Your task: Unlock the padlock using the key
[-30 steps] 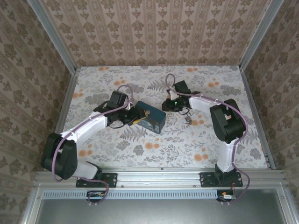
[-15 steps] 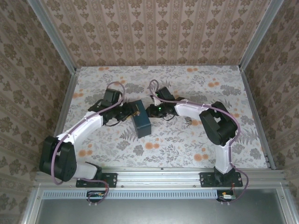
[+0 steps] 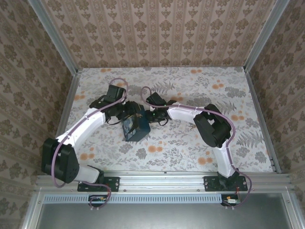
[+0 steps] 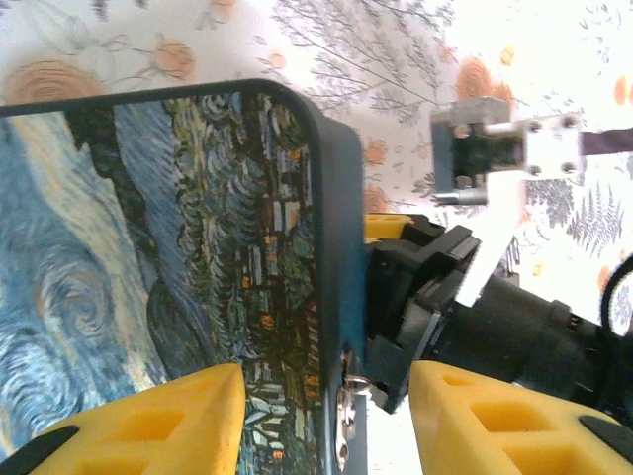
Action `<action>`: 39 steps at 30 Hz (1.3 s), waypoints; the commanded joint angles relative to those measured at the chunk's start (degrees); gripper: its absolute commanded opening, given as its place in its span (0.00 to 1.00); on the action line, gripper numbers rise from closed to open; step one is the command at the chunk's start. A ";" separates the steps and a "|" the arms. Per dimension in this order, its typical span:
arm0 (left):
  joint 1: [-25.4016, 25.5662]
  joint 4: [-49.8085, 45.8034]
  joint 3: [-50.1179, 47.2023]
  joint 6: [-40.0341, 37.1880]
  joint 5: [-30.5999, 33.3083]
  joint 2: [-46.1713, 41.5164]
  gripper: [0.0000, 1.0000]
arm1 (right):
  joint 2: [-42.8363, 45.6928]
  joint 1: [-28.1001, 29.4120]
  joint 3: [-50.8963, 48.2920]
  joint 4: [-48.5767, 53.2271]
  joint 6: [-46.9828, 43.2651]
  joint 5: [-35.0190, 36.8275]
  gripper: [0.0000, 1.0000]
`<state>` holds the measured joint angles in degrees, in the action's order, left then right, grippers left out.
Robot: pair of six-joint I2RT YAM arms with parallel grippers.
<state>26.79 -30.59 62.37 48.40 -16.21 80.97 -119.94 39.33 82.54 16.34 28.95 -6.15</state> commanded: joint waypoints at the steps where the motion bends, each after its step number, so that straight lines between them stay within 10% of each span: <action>1: 1.92 -2.76 3.24 -1.56 1.09 2.99 0.48 | 4.87 -2.71 -3.41 5.74 -5.43 10.06 0.32; 12: 1.70 -3.85 8.57 -5.86 4.34 5.73 0.50 | 18.28 -10.85 -14.88 1.25 -7.73 3.05 0.42; 14: -0.33 -4.22 8.01 -11.80 7.20 4.87 0.66 | 22.88 -12.24 -16.69 0.14 -8.83 1.86 0.62; 15: -2.62 -3.86 7.42 -14.39 7.94 4.27 0.83 | 25.04 -13.28 -17.28 0.03 -9.61 2.01 0.97; 16: -4.46 -3.18 6.44 -16.84 9.55 3.27 0.99 | 27.39 -14.91 -18.13 0.19 -10.58 2.21 1.00; 20: -13.30 1.71 0.78 -26.14 18.09 -0.81 1.00 | 36.59 -25.04 -23.21 -0.95 -14.37 2.78 1.00; 27: -18.28 41.53 -28.09 -53.93 27.53 -11.77 1.00 | 50.60 -38.58 -42.73 -16.80 -22.26 9.14 1.00; 39: -29.23 85.53 -41.29 -49.44 11.25 8.10 1.00 | 31.18 -39.06 -62.95 -74.64 -26.55 8.82 1.00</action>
<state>-2.42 40.23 21.85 -0.91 -0.14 85.41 -86.02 -0.84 22.94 -37.54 5.89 3.90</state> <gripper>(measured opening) 0.997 0.999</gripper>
